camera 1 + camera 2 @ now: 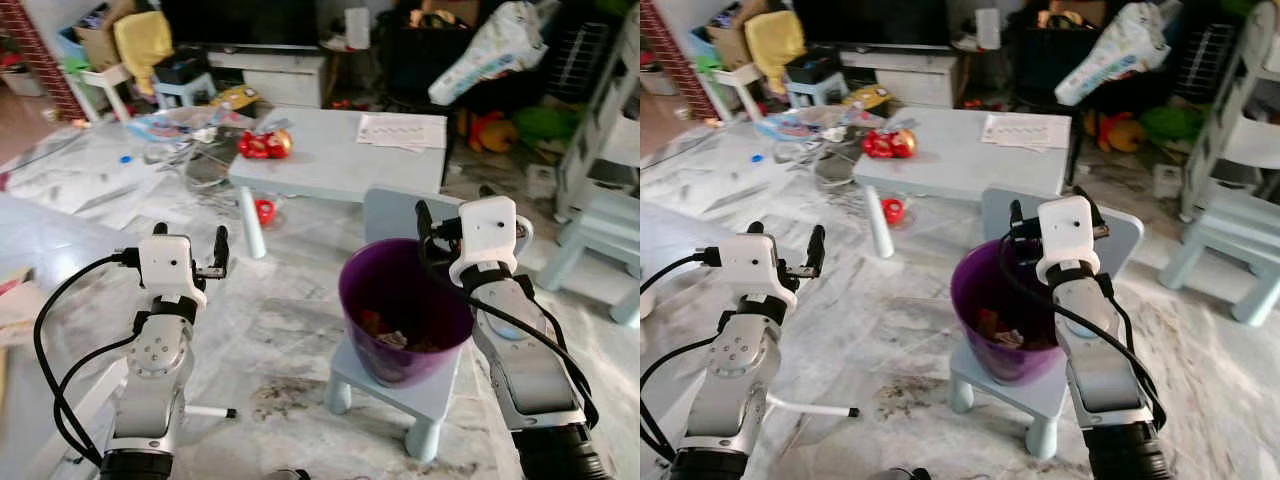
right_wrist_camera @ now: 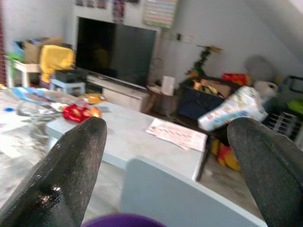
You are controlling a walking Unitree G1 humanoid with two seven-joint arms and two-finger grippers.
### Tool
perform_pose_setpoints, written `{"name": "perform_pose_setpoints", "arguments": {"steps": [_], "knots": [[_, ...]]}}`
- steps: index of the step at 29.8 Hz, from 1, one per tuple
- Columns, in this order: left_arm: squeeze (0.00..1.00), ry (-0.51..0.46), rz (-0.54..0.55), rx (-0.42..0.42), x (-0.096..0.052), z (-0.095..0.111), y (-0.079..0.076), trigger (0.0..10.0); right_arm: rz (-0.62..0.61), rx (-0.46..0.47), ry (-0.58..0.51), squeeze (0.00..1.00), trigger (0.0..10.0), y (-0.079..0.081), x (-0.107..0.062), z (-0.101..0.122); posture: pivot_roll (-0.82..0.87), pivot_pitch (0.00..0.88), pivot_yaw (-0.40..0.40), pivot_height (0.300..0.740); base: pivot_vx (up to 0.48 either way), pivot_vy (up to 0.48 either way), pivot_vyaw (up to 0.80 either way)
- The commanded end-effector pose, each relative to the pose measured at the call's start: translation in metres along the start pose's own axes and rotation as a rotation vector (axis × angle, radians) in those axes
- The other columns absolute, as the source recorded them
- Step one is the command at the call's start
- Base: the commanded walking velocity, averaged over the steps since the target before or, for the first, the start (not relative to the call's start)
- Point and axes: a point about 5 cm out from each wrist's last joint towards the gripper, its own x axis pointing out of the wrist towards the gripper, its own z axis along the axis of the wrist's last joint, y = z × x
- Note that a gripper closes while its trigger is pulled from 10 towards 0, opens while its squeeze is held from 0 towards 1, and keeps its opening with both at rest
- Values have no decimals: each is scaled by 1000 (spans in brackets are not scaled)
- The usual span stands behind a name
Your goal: Picking trash to rubbish bin
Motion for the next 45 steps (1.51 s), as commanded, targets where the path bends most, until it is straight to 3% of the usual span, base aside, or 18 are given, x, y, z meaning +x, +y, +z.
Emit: {"name": "perform_pose_setpoints", "arguments": {"steps": [1,24,39,45], "knots": [[0,-3,61,-13,3,8,7,10000,8,-3,-2,1000,10000,-1,3,0,-37,25,81,740,0,0,800],[0,0,96,3,9,19,-1,10000,8,38,-17,992,10000,-6,13,3,-40,31,83,740,0,0,800],[0,29,167,52,5,14,7,10000,48,53,-54,992,10000,-4,18,10,-38,30,80,740,0,0,800],[0,65,163,25,1,7,9,10000,72,43,-69,988,10000,0,19,13,-35,29,79,740,0,0,800]]}}
